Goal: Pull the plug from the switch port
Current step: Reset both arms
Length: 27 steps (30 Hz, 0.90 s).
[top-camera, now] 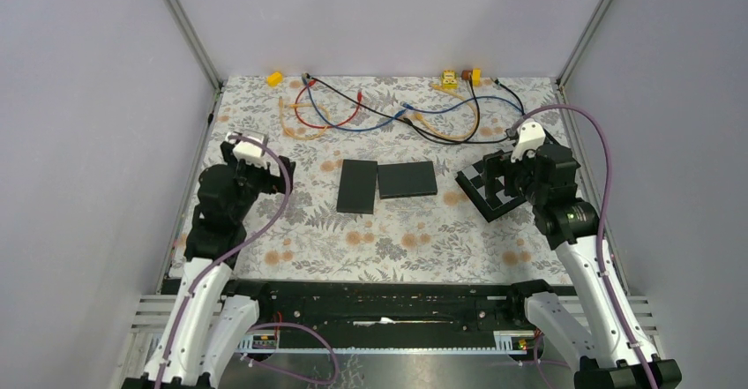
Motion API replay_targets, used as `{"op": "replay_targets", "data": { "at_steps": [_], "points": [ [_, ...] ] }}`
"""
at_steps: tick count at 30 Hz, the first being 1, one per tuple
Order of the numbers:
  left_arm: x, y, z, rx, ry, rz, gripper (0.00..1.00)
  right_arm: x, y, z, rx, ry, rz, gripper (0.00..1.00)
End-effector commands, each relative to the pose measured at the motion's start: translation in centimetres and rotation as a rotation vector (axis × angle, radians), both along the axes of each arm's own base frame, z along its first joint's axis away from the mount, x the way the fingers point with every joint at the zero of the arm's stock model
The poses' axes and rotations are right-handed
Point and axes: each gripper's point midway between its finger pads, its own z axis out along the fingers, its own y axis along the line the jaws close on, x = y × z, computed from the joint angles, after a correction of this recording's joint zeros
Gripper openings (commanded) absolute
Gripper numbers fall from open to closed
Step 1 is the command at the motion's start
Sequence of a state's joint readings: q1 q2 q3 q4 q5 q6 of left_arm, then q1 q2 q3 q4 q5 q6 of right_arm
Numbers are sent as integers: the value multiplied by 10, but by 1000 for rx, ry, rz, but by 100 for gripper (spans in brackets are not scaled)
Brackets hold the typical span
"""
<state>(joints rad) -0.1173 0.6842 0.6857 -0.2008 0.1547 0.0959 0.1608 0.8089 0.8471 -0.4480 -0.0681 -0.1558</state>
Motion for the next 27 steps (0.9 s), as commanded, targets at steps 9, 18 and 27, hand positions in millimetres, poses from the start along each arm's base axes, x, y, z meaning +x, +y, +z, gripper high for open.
{"op": "replay_targets", "data": {
  "at_steps": [9,18,27],
  "points": [
    [-12,8,23,-14,-180,32,99,6,-12,13,-29,-79,-51,100],
    [-9,4,8,7,-135,7,99,8,-13,6,-40,-62,-52,100],
    [-9,3,4,13,-126,-7,99,7,-12,7,-41,-65,-44,100]
  ]
}}
